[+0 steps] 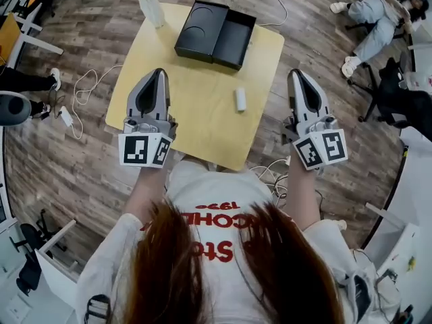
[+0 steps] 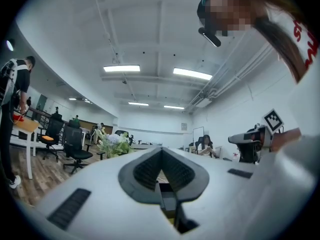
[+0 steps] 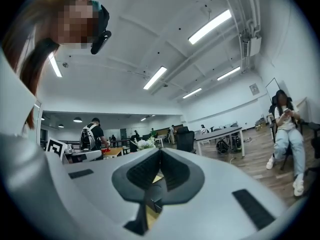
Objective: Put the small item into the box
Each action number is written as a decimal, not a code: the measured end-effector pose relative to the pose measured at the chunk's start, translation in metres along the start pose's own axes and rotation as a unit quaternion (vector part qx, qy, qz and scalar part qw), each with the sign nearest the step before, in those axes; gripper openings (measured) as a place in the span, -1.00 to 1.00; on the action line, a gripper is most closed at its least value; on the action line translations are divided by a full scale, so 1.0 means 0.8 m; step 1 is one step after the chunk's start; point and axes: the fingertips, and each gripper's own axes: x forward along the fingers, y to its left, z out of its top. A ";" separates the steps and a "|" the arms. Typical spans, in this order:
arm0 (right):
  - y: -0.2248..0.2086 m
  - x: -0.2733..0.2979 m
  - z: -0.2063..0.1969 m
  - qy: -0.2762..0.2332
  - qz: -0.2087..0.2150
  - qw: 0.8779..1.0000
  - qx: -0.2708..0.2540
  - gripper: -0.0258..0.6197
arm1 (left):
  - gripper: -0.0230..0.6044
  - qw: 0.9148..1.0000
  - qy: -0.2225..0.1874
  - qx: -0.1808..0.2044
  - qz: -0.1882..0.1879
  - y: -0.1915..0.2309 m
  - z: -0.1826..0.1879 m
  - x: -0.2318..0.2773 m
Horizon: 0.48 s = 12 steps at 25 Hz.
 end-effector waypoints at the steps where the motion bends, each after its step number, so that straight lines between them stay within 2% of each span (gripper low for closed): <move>1: 0.000 0.006 -0.003 0.003 0.002 1.000 0.001 -0.90 | -0.91 1.000 0.001 0.000 -0.001 0.000 -0.002 0.005; 4: -0.003 0.023 -0.011 0.009 -0.004 1.000 0.004 -0.90 | -0.91 1.000 0.001 0.000 -0.014 0.002 -0.004 0.024; 8: 0.000 0.029 -0.022 0.018 -0.034 0.999 0.009 -0.90 | -0.91 0.999 0.009 -0.003 -0.048 0.002 -0.008 0.036; 12: 0.003 0.037 -0.051 0.053 -0.050 0.997 0.009 -0.90 | -0.91 0.998 0.014 -0.001 -0.061 0.007 -0.016 0.046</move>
